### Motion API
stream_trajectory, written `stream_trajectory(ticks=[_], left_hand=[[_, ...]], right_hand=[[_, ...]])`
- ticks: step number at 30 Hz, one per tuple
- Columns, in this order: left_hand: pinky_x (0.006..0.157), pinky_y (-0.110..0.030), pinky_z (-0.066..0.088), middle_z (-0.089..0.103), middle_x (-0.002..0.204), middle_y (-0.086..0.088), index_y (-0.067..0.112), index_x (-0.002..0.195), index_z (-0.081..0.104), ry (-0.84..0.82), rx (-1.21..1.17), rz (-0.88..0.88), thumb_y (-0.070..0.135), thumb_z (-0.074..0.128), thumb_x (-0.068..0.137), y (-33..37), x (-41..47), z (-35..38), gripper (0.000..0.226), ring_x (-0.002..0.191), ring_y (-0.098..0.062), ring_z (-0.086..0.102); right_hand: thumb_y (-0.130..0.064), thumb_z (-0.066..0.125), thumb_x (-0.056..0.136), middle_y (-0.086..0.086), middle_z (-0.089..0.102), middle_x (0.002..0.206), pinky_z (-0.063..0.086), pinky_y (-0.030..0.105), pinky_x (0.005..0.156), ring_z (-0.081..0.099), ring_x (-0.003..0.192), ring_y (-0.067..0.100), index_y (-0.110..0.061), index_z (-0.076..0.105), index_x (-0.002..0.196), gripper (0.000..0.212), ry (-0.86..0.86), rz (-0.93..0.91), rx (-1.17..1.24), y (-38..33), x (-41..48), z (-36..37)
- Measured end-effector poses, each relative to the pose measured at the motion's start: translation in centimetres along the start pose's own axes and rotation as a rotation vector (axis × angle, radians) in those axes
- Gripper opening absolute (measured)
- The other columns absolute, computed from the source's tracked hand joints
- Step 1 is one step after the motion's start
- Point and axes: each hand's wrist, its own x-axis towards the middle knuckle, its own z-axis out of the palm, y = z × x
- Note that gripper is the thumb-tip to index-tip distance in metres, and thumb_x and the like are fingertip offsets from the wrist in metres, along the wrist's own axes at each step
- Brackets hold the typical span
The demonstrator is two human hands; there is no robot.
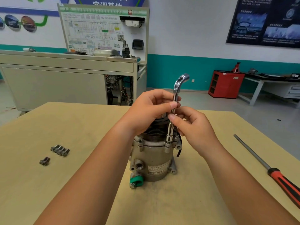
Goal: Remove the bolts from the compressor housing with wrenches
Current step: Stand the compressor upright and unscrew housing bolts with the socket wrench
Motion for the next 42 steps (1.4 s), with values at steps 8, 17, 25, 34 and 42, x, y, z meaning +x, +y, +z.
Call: stream_trajectory(ticks=[8, 17, 25, 34, 42], left_hand=[[0.058, -0.014, 0.045, 0.056, 0.061, 0.016, 0.016, 0.075, 0.053, 0.042, 0.042, -0.022, 0.004, 0.070, 0.077, -0.27, 0.22, -0.05, 0.021, 0.058, -0.001, 0.051], [0.048, -0.008, 0.035, 0.072, 0.084, 0.007, 0.017, 0.096, 0.069, -0.004, -0.021, -0.057, 0.010, 0.056, 0.084, 0.22, 0.11, -0.25, 0.019, 0.061, 0.004, 0.059], [0.054, -0.008, 0.042, 0.065, 0.066, 0.013, 0.016, 0.081, 0.061, 0.016, 0.015, 0.003, -0.003, 0.062, 0.085, -0.15, 0.05, -0.17, 0.020, 0.061, 0.003, 0.057], [0.057, -0.010, 0.043, 0.060, 0.067, 0.016, 0.019, 0.080, 0.059, 0.019, 0.025, -0.021, 0.005, 0.069, 0.080, -0.25, 0.22, -0.17, 0.017, 0.062, 0.002, 0.055], [0.050, -0.004, 0.040, 0.072, 0.081, 0.007, 0.012, 0.097, 0.067, -0.045, -0.078, -0.034, 0.007, 0.050, 0.087, 0.08, -0.02, -0.24, 0.020, 0.053, 0.005, 0.058]], right_hand=[[-0.017, 0.074, 0.076, 0.001, 0.053, 0.062, 0.039, 0.020, 0.052, 0.044, 0.055, 0.008, -0.021, 0.061, 0.071, 0.015, 0.054, -0.026, -0.022, -0.05, 0.06, 0.30], [-0.014, 0.058, 0.090, -0.017, 0.049, 0.046, 0.032, 0.008, 0.047, 0.043, 0.044, -0.002, -0.022, 0.063, 0.077, 0.016, -0.024, -0.008, 0.008, -0.08, -0.13, 0.03], [-0.015, 0.060, 0.089, -0.012, 0.048, 0.050, 0.034, 0.010, 0.048, 0.041, 0.046, -0.001, -0.025, 0.066, 0.081, 0.013, -0.007, -0.002, 0.066, -0.02, -0.24, 0.20], [-0.019, 0.067, 0.084, 0.004, 0.052, 0.060, 0.038, 0.019, 0.052, 0.043, 0.054, 0.007, -0.024, 0.064, 0.076, 0.010, 0.015, -0.038, -0.062, 0.19, -0.02, 0.23], [-0.012, 0.048, 0.096, -0.012, 0.042, 0.046, 0.030, 0.013, 0.045, 0.036, 0.045, 0.001, -0.028, 0.067, 0.084, 0.027, -0.069, -0.009, 0.049, 0.22, -0.41, 0.30]])
